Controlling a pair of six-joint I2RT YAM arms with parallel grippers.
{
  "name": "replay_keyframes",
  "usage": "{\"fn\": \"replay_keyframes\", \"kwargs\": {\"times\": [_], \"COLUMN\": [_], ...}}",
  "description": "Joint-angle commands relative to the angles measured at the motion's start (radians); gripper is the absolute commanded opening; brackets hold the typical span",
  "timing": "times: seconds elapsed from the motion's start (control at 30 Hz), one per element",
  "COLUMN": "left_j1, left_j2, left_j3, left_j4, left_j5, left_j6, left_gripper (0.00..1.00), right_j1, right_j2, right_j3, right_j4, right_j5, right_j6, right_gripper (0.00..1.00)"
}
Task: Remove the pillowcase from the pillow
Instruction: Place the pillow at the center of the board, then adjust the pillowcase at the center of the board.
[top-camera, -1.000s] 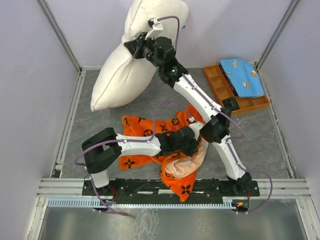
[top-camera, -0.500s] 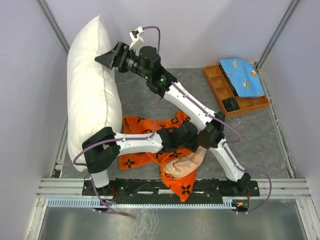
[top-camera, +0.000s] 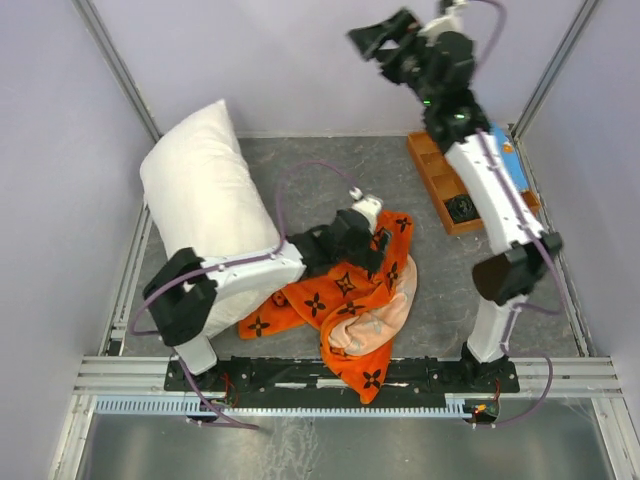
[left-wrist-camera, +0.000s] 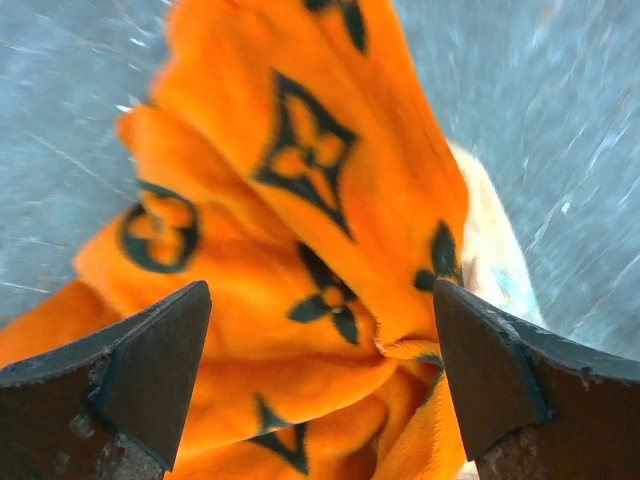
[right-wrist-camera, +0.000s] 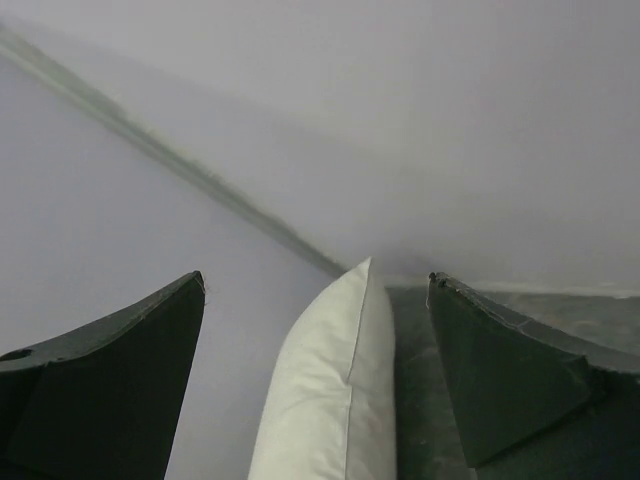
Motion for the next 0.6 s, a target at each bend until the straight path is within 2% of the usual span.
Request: {"fn": "replay_keyframes", "kwargs": {"times": [0.0, 0.13, 0.2, 0.3, 0.37, 0.47, 0.57], "left_j1": [0.178, 0.337, 0.417, 0.563, 0.62, 0.682, 0.78], "left_j2": [-0.206, -0.256, -0.253, -0.235, -0.253, -0.328, -0.433], "left_j3": [-0.056, -0.148, -0.202, -0.266, -0.285, -0.276, -0.256], "left_j4": [0.083, 0.007, -0.082, -0.265, -0.379, -0.522, -0.592], "left_j5": [0.144, 0.142, 0.12, 0.076, -0.009, -0.115, -0.088], "left_j6": [-0.174, -0.305, -0.38, -0.489, -0.514, -0.551, -0.55], "left_gripper": [0.99, 1.0, 1.0, 0.94, 0.94, 0.99, 0.99], "right_j1": [-0.106, -0.153, -0.159, -0.166, -0.171, -0.176, -0.177], "right_j2": [-0.28, -0.374, -0.393, -0.404, -0.404, -0.401, -0.389], "right_j3": [-0.194, -0.318, -0.358, -0.402, -0.42, -0.44, -0.455], "right_j4": [0.055, 0.055, 0.057, 0.063, 0.066, 0.063, 0.024], "right_j5": [0.152, 0.194, 0.187, 0.178, 0.171, 0.151, 0.157], "right_j6": [-0.107, -0.116, -0.116, -0.118, -0.119, -0.125, -0.122], "right_gripper": [0.99, 0.99, 0.99, 0.99, 0.99, 0.99, 0.99]}}
